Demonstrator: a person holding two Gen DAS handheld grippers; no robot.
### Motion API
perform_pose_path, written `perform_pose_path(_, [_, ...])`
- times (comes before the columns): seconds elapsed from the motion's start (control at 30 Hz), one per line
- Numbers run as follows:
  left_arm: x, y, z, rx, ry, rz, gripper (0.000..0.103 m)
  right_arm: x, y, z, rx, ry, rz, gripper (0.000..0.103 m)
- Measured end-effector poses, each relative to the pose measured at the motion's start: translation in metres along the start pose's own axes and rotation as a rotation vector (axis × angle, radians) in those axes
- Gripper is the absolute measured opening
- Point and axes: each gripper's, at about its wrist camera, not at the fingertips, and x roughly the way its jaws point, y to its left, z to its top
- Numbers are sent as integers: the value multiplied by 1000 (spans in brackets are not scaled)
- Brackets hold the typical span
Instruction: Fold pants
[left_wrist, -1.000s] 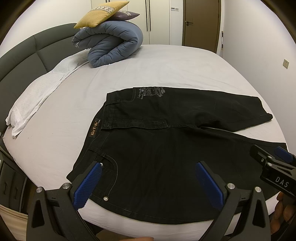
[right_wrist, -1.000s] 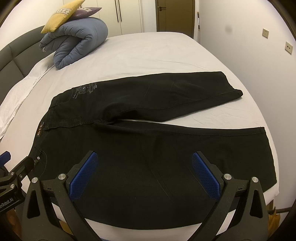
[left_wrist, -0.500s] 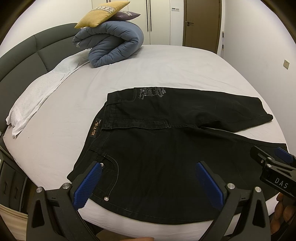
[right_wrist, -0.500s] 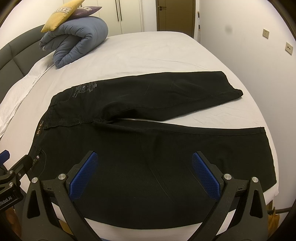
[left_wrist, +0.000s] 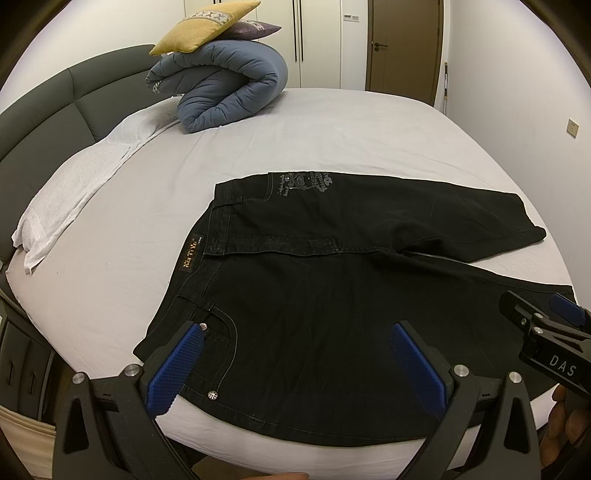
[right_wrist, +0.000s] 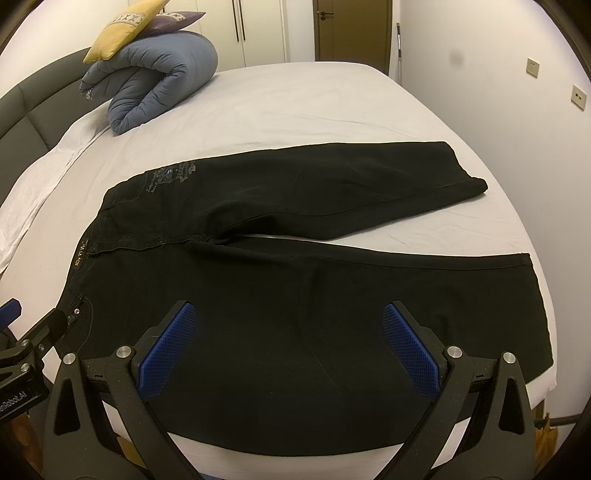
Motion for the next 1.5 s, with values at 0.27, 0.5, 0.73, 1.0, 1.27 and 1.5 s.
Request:
perform_pose_path(0.27, [1, 1, -1, -1, 1, 1, 103, 1, 2, -1, -2, 3, 2, 103])
perform_pose_path(0.5, [1, 1, -1, -1, 2, 1, 103, 1, 2, -1, -2, 5, 3, 103])
perform_pose_path(0.73, [1, 1, -1, -1, 2, 1, 103, 2, 3, -1, -3, 5, 4, 103])
perform_pose_path(1.0, [1, 1, -1, 1, 2, 2, 103, 3, 4, -1, -5, 6, 6, 103])
perform_pose_path(1.27, [2, 4, -2, 0, 0, 3, 103, 7, 9, 1, -17, 16, 9, 103])
perform_pose_path(1.5, [8, 11, -1, -3, 5, -11, 103, 18, 16, 5, -39, 35, 14, 103])
